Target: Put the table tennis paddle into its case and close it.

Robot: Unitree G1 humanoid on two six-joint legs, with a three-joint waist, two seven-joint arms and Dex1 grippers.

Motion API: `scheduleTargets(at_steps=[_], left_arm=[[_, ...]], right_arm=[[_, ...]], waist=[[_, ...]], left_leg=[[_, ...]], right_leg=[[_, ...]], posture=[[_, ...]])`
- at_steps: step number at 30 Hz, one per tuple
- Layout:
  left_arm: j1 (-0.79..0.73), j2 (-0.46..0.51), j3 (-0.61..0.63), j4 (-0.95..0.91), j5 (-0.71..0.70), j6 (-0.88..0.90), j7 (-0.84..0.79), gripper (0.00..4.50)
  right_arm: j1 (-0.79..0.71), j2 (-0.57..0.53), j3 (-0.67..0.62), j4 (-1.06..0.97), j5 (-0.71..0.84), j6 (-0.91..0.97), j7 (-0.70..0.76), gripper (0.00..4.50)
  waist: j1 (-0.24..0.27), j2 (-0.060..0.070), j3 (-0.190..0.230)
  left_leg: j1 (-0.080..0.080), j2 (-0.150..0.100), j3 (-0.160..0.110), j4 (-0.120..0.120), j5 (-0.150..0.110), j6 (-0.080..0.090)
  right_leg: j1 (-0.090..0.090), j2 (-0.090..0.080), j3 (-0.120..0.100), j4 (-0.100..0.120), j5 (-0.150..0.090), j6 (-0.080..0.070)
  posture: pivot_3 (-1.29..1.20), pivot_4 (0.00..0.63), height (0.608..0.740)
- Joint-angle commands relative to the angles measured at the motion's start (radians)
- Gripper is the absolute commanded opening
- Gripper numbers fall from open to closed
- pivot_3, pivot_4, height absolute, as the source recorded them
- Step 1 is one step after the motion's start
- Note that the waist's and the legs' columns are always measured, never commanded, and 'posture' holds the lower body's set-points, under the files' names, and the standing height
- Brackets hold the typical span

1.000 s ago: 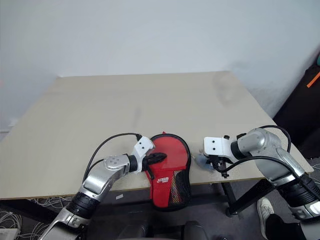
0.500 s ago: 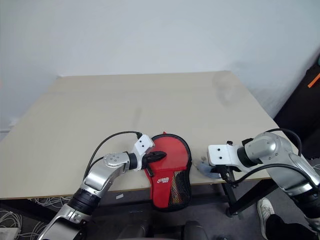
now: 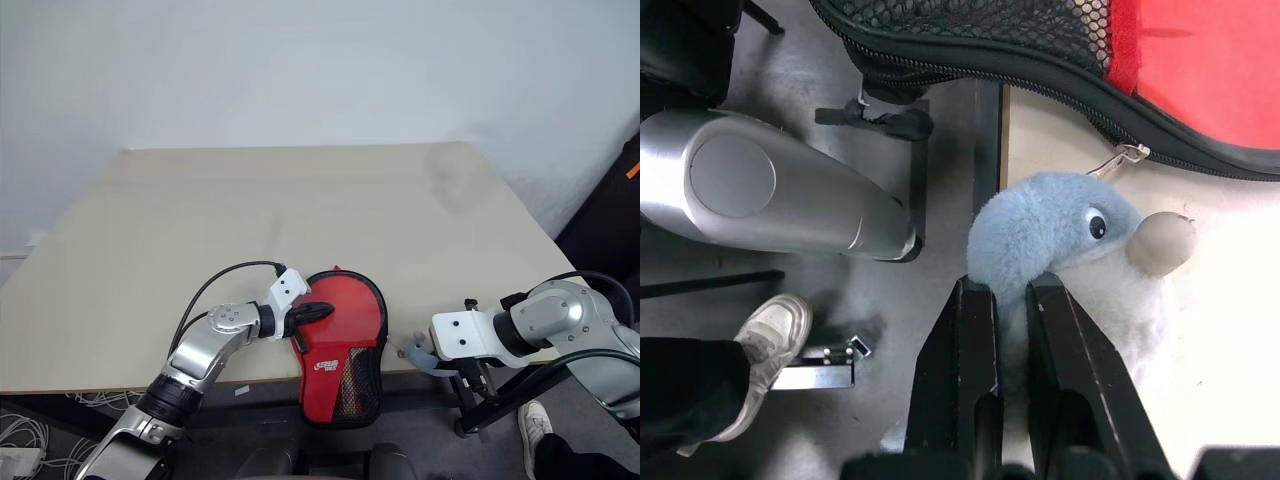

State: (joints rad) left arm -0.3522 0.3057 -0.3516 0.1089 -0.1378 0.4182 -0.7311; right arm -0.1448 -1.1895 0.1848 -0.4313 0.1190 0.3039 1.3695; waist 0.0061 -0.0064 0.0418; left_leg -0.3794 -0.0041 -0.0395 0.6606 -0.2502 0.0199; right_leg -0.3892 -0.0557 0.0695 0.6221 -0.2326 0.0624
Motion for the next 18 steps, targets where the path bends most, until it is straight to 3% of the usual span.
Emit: scheduleTargets(at_steps=[1, 18], left_arm=[[0.027, 0.018, -0.019, 0.074, 0.043, 0.033, 0.004, 0.0], [0.008, 0.016, -0.024, 0.095, 0.05, 0.032, -0.014, 0.0]], right_arm=[[0.02, -0.035, -0.009, -0.023, 0.018, -0.009, 0.045, 0.01], [0.182, -0.039, -0.001, -0.077, -0.043, -0.086, -0.012, 0.01]], waist=[[0.0, 0.0, 0.0], [0.01, 0.0, 0.0]], left_leg=[[0.0, 0.0, 0.0, 0.0, 0.0, 0.0], [-0.001, -0.001, 0.0, 0.001, -0.001, 0.004]], right_leg=[[0.0, 0.0, 0.0, 0.0, 0.0, 0.0], [0.001, -0.001, 0.0, 0.0, -0.002, 0.003]], posture=[[0.0, 0.0, 0.74], [0.0, 0.0, 0.74]])
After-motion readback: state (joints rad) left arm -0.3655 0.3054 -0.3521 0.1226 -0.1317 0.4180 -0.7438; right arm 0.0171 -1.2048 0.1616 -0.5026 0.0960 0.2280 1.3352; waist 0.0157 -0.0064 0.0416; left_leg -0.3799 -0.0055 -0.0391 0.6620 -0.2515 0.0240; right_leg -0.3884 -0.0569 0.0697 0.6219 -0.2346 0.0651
